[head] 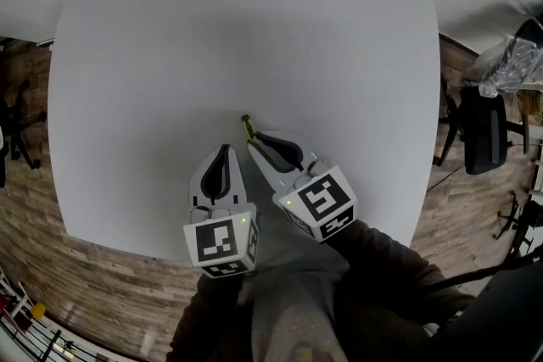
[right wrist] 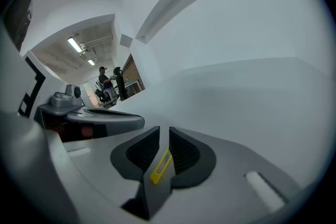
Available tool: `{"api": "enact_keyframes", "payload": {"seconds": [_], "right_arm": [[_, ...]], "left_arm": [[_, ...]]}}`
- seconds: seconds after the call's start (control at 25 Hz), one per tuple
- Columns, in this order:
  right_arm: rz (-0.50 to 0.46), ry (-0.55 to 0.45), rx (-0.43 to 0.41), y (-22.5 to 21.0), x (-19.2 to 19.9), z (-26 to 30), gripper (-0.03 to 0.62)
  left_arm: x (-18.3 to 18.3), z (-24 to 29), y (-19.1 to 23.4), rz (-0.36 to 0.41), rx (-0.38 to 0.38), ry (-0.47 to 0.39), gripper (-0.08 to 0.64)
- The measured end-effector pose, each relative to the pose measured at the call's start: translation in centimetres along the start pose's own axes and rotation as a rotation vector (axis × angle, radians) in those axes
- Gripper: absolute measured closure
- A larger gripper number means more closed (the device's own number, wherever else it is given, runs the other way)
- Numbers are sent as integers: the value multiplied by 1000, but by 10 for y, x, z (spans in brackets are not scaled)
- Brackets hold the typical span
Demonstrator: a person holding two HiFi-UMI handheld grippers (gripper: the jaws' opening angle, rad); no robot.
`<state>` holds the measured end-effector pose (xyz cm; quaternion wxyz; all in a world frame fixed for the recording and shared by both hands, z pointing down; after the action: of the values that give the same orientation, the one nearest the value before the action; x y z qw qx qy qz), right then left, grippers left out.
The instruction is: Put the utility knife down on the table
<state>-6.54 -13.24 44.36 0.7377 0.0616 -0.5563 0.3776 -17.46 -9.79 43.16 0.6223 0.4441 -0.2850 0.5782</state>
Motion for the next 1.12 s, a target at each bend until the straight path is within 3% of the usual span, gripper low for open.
{"api": "enact_keyframes", "payload": {"seconds": [0.2, 0.44, 1.12], "right_arm": [[0, 1, -1, 0, 0, 0, 538], [-11, -7, 11, 1, -3, -2, 589], [-39, -67, -15, 23, -20, -24, 591]], "left_arm": [[1, 0, -1, -1, 3, 3, 557], [0, -1, -3, 3, 7, -2, 557], [-15, -30, -15, 26, 2, -50, 557]]}}
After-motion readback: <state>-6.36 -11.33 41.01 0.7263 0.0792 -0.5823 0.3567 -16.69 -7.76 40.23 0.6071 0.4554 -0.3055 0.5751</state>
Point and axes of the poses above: the fingertips, and each gripper's own axes: z forward along the fingers, y to its left, x out of its underside, the point moved 7 cm from there along -z, backward along the fingers, and after that the axes turned 9 degrees about -y, right-handed, at the moved point
